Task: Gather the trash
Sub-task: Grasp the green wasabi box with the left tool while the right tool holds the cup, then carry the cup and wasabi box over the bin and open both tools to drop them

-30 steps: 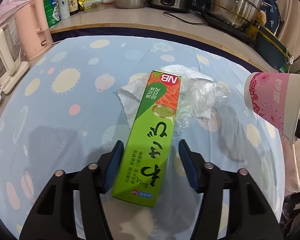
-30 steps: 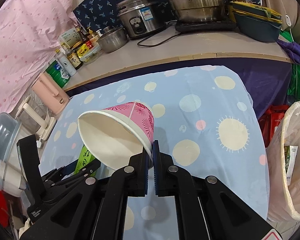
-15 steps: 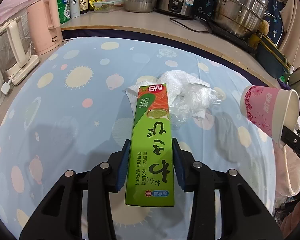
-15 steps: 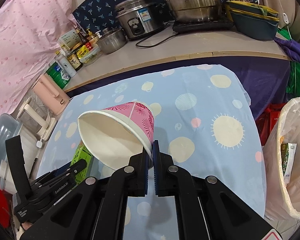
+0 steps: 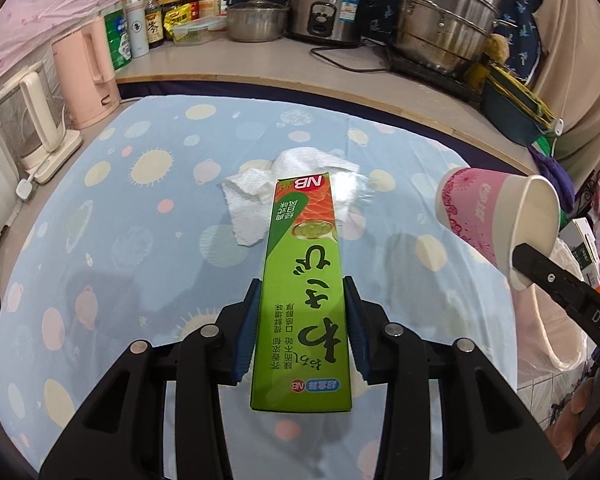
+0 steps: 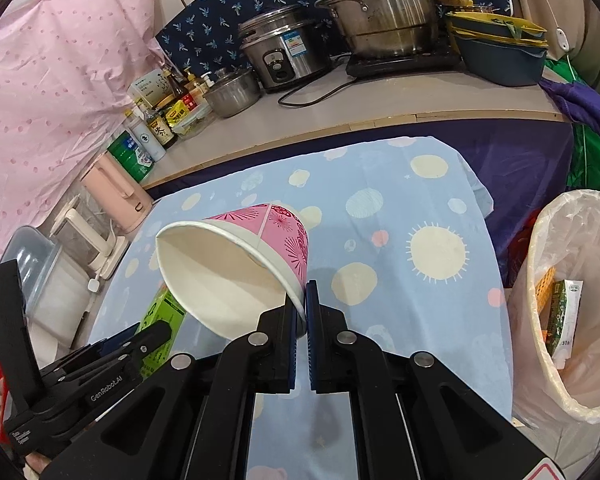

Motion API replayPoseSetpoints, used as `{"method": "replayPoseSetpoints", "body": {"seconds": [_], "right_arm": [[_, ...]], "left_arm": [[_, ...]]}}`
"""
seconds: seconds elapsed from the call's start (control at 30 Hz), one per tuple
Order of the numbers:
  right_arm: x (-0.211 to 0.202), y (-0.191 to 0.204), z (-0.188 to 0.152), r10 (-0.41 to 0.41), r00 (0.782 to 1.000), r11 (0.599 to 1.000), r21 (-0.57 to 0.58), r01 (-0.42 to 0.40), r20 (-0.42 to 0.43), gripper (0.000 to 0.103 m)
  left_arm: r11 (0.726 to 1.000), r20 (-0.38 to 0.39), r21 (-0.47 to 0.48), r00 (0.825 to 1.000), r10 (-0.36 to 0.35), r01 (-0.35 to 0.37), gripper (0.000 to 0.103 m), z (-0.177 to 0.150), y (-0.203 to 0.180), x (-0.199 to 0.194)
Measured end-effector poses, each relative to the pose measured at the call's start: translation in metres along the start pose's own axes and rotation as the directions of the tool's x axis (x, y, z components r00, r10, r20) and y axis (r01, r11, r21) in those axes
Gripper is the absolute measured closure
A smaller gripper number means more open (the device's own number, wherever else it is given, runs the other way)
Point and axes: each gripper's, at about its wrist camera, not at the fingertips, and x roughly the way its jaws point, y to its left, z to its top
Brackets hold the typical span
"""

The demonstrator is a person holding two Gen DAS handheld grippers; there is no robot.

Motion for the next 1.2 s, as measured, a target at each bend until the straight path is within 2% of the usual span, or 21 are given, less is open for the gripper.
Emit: {"method": "replayPoseSetpoints", "body": {"seconds": [0.3, 0.53, 0.7, 0.93, 1.07, 1.2], "right_arm": [[-0.045, -0.037, -0.004, -0.016, 0.998, 0.999, 0.051, 0.013, 0.058, 0.098], [-0.082, -0.095, -0.008, -0.078, 0.991, 0.987, 0.145, 0.062, 0.106, 0.098], [-0.106, -0.151, -0.015, -0.157, 0.979, 0.961, 0.248, 0.122, 0.127, 0.098], [-0.133, -0.224, -0.027, -0.275, 0.952, 0.903, 0.376, 0.207, 0.137, 0.098], [-0.14, -0.254, -0.035, -0.322, 0.939, 0.875, 0.418, 0.245, 0.123, 0.098], [-0.139, -0.269, -0.044, -0.331, 0.939, 0.86, 0.442, 0.257, 0.098, 0.098]], "left_arm": [[0.996, 0.027, 0.073, 0.998, -0.057, 0.055, 0.065, -0.004, -0.054, -0.029], [0.981, 0.018, 0.152, 0.992, -0.124, 0.119, 0.065, -0.005, -0.111, -0.041], [0.961, 0.004, 0.213, 0.983, -0.183, 0.178, 0.065, -0.005, -0.156, -0.044], [0.925, -0.019, 0.295, 0.969, -0.247, 0.241, 0.065, -0.008, -0.224, -0.043], [0.9, -0.037, 0.339, 0.96, -0.278, 0.274, 0.065, -0.013, -0.259, -0.042], [0.879, -0.07, 0.372, 0.954, -0.292, 0.297, 0.065, -0.022, -0.288, -0.035]]}}
